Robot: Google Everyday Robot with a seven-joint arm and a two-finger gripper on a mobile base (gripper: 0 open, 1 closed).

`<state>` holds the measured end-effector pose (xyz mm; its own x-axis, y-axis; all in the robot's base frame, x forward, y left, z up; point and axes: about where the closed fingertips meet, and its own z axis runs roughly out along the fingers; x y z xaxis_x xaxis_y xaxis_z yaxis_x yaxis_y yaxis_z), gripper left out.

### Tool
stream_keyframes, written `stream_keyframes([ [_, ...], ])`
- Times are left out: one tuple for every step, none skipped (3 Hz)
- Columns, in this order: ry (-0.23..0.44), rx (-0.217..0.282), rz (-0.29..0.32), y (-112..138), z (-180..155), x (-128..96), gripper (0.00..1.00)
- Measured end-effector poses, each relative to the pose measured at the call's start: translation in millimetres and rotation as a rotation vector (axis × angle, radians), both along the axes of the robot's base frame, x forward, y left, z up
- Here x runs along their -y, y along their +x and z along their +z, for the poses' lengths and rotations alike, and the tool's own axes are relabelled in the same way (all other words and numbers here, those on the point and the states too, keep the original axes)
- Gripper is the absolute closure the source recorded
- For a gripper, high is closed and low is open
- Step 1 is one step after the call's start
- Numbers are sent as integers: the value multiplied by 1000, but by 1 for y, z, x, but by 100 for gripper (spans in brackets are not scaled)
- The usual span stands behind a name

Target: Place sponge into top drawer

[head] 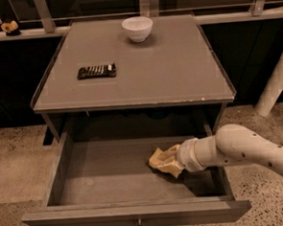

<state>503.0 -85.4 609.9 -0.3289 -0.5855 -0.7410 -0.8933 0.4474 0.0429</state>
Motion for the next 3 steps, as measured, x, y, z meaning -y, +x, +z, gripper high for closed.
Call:
stream_keyframes([
  [0, 0, 0, 0, 0, 0, 11],
  [0, 0, 0, 0, 0, 0, 0],
  [0, 0, 0, 0, 0, 0, 0],
])
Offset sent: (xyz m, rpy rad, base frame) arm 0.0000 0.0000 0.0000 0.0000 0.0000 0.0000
